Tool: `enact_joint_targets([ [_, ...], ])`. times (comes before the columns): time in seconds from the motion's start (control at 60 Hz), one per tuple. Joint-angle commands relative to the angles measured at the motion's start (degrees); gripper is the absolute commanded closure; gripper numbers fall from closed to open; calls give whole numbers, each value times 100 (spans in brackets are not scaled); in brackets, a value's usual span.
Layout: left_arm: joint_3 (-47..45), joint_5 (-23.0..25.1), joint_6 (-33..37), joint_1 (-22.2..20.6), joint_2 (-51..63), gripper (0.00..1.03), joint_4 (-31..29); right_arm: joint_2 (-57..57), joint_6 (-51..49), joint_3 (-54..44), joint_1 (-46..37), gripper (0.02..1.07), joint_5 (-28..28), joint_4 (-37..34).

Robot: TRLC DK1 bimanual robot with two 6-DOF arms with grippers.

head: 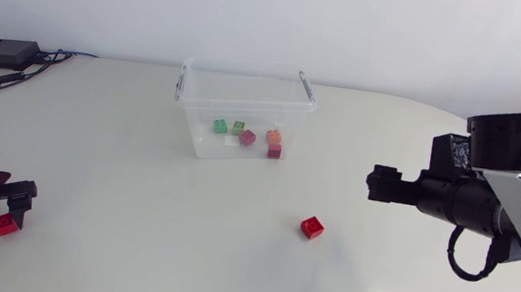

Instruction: Place the duplo bricks in the container

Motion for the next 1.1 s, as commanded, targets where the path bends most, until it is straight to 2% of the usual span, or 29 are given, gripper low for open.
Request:
enact_joint_targets([
  [0.0,41,-38,-315,-132,177,13,-49,66,179,-41,70,6,25,114],
  [0.167,357,-3,-403,-158,519,14,-93,39,188,-138,157,6,16,114],
  [0.283,428,103,-455,-158,537,36,118,13,161,-191,272,6,25,106],
  [0.483,437,323,-535,-184,599,43,188,-57,153,-226,491,6,156,106],
  [0.633,428,428,-535,-176,642,58,267,-57,144,-226,518,6,174,97],
  [0.717,419,463,-535,-149,634,60,294,-57,135,-217,553,6,174,88],
  [0.917,322,498,-236,-483,-166,62,355,277,117,231,913,6,33,-721],
  [0.967,384,701,46,-650,-526,62,320,505,117,398,984,6,-72,-923],
  [1.083,586,771,318,-1011,-1010,65,311,1111,-181,873,1072,6,-72,-1433],
])
